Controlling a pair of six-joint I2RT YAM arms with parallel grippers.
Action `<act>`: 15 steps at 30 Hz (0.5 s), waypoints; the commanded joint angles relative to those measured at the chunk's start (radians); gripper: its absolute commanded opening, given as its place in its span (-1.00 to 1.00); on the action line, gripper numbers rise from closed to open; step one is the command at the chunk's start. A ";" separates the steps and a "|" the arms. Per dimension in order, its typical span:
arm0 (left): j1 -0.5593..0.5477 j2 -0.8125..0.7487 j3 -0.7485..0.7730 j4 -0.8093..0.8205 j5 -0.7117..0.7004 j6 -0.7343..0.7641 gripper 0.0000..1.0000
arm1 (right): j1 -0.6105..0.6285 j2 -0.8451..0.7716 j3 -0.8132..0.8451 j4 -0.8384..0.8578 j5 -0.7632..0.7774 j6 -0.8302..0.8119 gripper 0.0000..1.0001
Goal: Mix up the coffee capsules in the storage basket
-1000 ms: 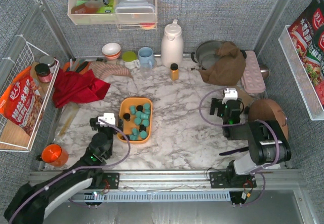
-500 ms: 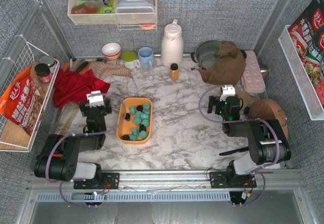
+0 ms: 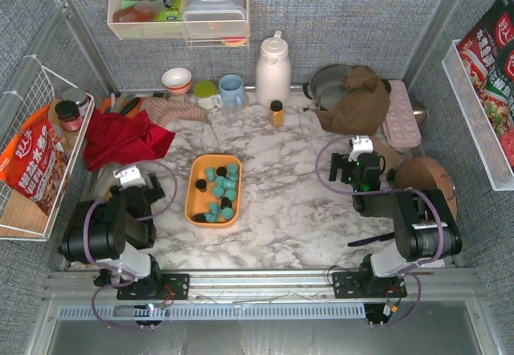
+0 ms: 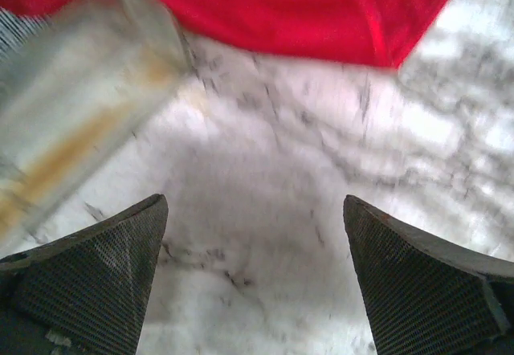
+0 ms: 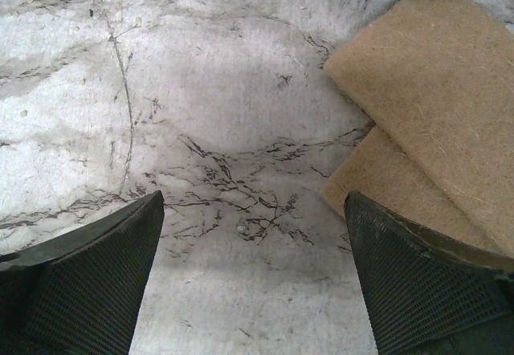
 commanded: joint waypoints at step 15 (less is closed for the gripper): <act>-0.008 -0.002 0.108 0.067 0.048 0.008 0.98 | -0.032 0.003 0.009 0.009 -0.060 0.019 0.99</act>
